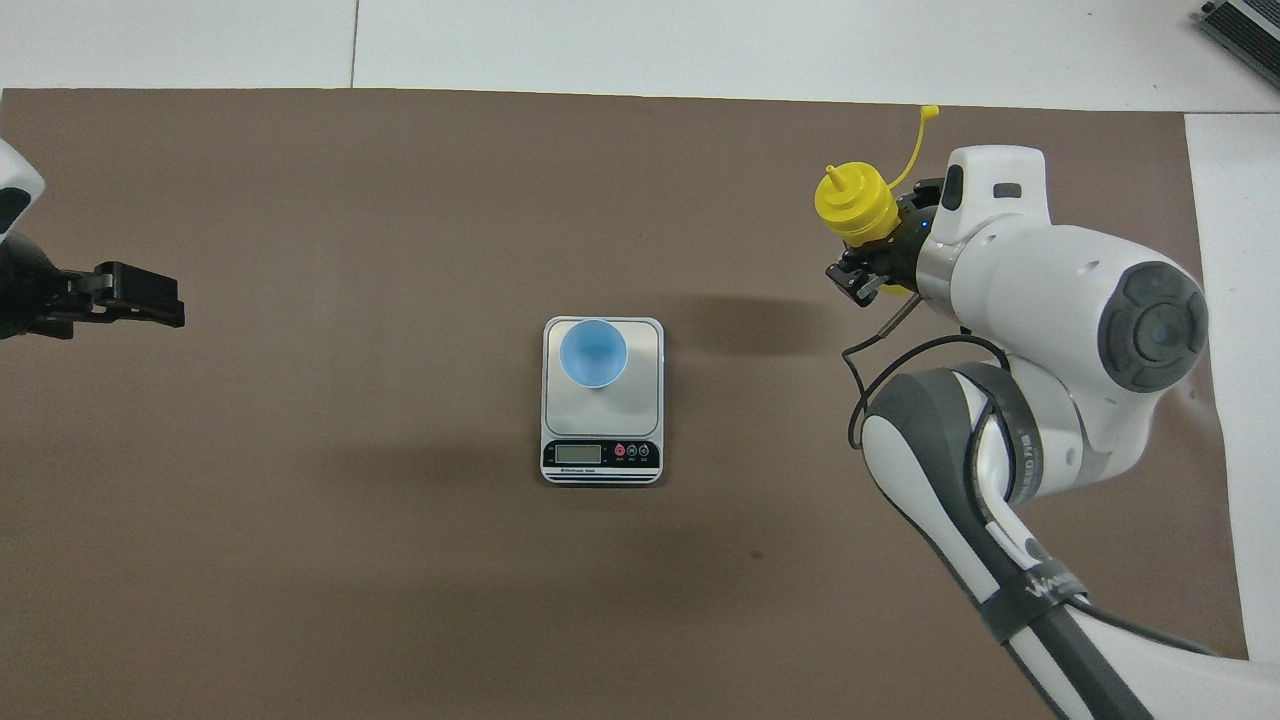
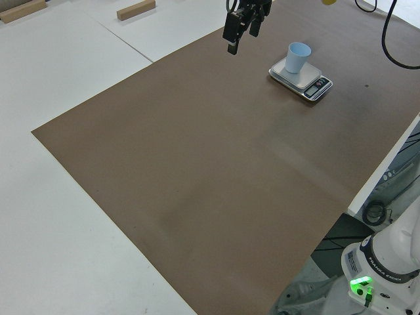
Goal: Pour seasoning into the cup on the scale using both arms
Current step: 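Lower the bottle onto the mat with the right gripper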
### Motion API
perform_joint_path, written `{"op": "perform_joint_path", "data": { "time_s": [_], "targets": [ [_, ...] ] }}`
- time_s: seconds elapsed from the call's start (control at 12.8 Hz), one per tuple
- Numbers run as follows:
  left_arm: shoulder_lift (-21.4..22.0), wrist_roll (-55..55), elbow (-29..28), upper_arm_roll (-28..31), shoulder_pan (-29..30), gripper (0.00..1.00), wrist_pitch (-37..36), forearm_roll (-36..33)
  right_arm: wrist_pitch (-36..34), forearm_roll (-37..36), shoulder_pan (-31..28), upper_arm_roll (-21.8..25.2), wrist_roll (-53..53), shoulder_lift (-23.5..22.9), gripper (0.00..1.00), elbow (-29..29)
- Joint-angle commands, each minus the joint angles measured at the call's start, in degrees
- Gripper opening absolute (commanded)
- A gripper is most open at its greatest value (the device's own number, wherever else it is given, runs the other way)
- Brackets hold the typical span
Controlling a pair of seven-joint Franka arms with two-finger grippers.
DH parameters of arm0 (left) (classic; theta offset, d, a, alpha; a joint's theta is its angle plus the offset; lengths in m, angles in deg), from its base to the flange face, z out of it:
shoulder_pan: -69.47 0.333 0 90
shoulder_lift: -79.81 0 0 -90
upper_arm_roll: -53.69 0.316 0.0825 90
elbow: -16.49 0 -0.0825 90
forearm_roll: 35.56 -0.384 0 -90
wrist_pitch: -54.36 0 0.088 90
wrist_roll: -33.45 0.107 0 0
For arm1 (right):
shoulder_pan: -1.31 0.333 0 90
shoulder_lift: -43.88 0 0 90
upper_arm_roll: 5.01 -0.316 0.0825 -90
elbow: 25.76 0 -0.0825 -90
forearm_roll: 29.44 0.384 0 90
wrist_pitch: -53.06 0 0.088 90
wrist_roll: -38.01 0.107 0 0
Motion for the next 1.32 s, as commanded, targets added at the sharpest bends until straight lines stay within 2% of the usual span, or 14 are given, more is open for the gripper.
{"op": "perform_joint_path", "data": {
  "time_s": [0.0,0.86,1.25],
  "targets": [
    [1.37,-0.11,-1.71,-0.2,0.37,1.0,0.28,-0.91,1.67,7.63,-1.77,-0.52,-9.06,1.83,0.0,-2.59],
    [1.37,-0.11,-1.71,-0.2,0.37,1.0,0.28,-0.91,3.35,55.96,-5.2,-0.44,-53.79,0.6,0.0,-8.83],
    [1.37,-0.11,-1.71,-0.2,0.37,1.0,0.28,-0.91,0.72,73.81,-8.27,-0.44,-71.47,-0.36,0.0,-11.29]
  ]
}}
